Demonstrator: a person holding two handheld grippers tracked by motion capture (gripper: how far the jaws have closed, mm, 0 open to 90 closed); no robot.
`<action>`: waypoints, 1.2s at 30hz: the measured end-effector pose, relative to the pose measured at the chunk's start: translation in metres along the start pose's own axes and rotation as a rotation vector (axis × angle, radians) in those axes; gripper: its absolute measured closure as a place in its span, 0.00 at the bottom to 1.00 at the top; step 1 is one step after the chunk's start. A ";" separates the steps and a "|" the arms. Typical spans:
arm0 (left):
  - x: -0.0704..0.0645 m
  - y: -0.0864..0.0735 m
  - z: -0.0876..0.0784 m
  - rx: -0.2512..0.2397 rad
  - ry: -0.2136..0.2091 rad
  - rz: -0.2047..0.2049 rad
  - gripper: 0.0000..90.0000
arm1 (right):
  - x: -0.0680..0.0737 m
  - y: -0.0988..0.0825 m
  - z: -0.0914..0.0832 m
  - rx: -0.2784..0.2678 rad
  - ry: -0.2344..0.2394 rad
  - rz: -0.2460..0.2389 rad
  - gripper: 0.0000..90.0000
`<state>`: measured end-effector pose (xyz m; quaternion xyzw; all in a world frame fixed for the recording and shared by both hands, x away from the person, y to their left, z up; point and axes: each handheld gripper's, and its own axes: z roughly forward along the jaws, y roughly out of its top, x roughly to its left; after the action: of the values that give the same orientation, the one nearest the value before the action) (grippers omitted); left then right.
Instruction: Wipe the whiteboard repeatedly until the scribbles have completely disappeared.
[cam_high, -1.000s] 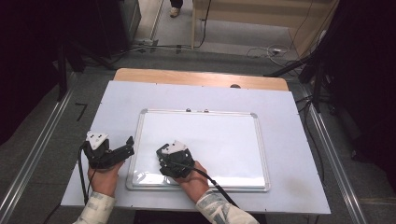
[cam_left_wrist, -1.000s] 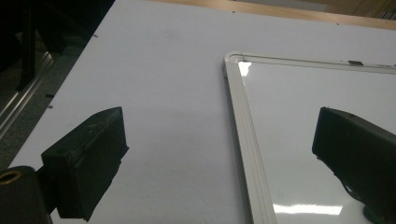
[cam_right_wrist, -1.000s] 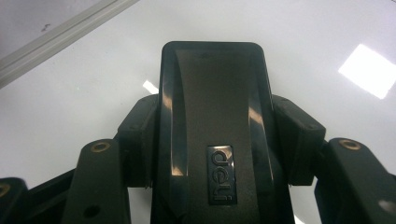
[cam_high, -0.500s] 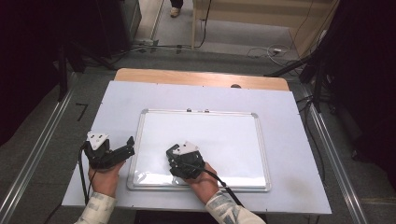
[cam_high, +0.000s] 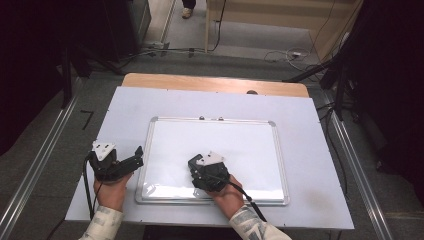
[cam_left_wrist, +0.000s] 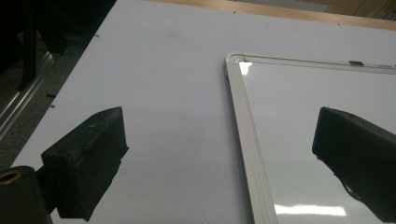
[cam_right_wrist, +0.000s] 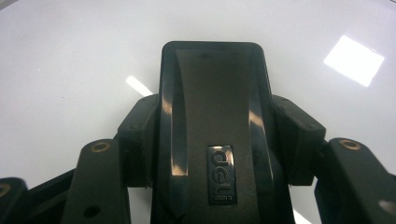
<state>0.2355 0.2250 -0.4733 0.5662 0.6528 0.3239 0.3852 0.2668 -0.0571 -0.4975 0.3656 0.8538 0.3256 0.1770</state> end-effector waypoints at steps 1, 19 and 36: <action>0.000 0.000 0.000 0.000 0.000 0.000 0.04 | -0.002 -0.001 -0.001 0.001 -0.001 0.005 0.43; -0.001 0.000 0.000 0.003 0.000 0.003 0.04 | -0.027 -0.015 -0.013 0.001 -0.031 0.029 0.43; -0.002 -0.001 0.001 0.004 0.002 0.002 0.04 | -0.051 -0.026 -0.021 0.004 -0.056 0.055 0.43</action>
<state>0.2362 0.2232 -0.4740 0.5675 0.6532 0.3233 0.3831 0.2762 -0.1168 -0.4964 0.3984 0.8388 0.3180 0.1912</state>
